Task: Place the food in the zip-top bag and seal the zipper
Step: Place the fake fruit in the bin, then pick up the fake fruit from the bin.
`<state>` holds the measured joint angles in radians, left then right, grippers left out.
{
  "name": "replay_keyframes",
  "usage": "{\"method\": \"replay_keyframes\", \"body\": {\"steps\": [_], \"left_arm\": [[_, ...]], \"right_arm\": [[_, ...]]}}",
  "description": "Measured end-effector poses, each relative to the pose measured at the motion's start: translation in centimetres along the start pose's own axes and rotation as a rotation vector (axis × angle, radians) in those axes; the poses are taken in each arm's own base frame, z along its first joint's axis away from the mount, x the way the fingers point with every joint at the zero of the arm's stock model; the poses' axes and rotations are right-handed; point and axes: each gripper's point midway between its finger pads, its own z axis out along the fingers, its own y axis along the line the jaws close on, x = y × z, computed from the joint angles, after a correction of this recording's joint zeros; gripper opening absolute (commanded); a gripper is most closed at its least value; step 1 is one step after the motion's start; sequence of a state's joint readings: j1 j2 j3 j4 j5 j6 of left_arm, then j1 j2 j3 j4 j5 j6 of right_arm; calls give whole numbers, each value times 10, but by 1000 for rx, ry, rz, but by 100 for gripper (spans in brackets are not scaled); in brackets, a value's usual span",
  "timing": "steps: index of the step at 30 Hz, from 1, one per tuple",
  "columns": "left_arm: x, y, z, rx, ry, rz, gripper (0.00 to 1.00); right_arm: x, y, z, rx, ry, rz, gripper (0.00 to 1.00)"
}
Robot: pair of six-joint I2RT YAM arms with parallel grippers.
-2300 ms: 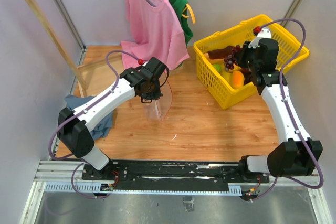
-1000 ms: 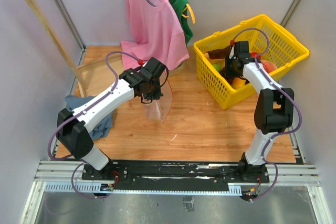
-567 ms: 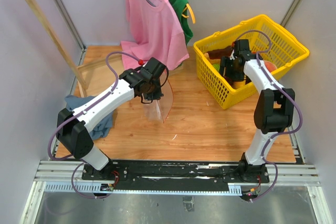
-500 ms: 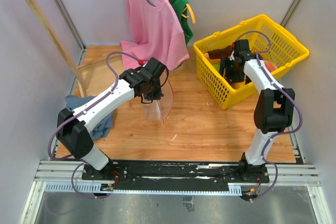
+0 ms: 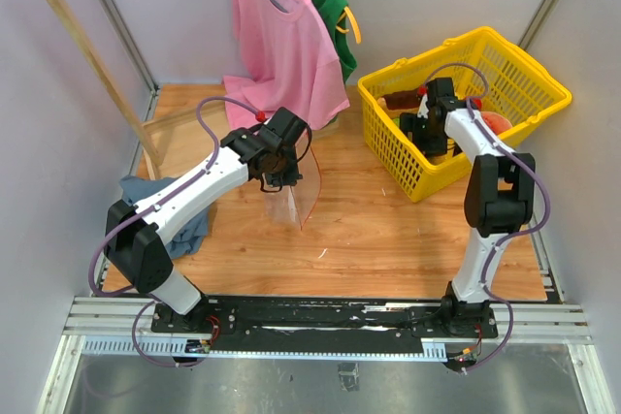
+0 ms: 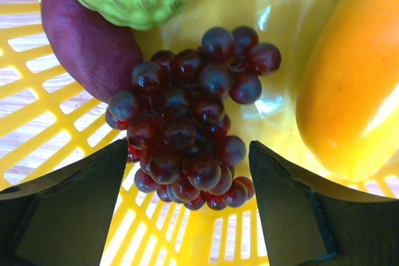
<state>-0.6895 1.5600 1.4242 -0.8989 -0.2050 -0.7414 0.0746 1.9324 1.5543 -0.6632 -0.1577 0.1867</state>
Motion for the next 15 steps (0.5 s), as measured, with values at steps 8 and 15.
{"method": "replay_keyframes", "body": {"steps": [8, 15], "left_arm": [[0, 0, -1, 1, -1, -1, 0], [-1, -1, -4, 12, -5, -3, 0]], "right_arm": [[6, 7, 30, -80, 68, -77, 68], [17, 12, 41, -134, 112, -113, 12]]}}
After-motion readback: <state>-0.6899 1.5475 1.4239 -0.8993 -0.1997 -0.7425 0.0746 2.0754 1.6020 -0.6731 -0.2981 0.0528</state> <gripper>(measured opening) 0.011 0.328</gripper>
